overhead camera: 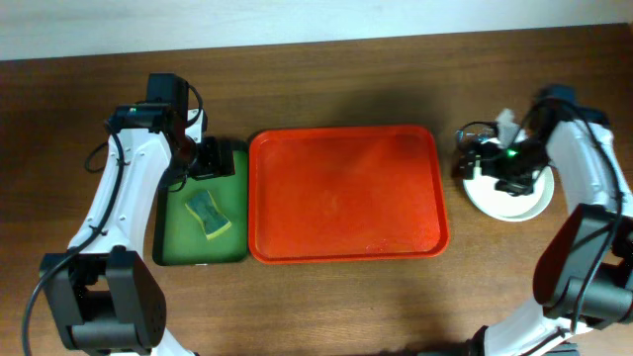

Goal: Clean dirty plates on tray and stack at the side

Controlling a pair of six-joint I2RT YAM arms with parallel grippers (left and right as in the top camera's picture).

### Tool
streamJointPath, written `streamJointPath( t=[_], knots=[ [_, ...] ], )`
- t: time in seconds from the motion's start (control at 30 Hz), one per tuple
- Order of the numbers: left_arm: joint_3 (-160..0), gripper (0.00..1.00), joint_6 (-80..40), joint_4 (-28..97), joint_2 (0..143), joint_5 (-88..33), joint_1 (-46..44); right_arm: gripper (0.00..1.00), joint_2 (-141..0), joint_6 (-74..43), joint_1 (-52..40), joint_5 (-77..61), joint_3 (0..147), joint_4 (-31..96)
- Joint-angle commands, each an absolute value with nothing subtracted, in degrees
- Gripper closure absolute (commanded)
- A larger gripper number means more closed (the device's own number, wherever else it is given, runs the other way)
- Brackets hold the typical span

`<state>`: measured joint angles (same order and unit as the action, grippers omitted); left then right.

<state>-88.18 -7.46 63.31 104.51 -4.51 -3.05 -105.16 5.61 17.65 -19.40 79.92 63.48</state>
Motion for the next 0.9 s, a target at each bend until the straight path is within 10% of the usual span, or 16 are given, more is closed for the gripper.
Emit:
streamJointPath(
  t=[0.0,0.3,0.7,0.87],
  knots=[
    [-88.2,0.01,-6.5,63.2,104.8,-4.7,-2.9,0.02,-105.5,7.7,9.1,-19.7,79.7,61.9],
    [-88.2,0.01,-6.5,63.2,104.8,-4.7,-3.0,0.02,-101.1,7.7,3.7,-19.4,79.6,61.5],
    [-88.2,0.01,-6.5,63.2,104.8,-4.7,-3.0,0.02,-20.5,8.4,-10.5,-14.4,79.0,60.8],
    [-88.2,0.01,-6.5,63.2,104.8,-4.7,-3.0,0.02,-0.7,9.1,-10.5,-15.8,52.3,43.5]
  ],
)
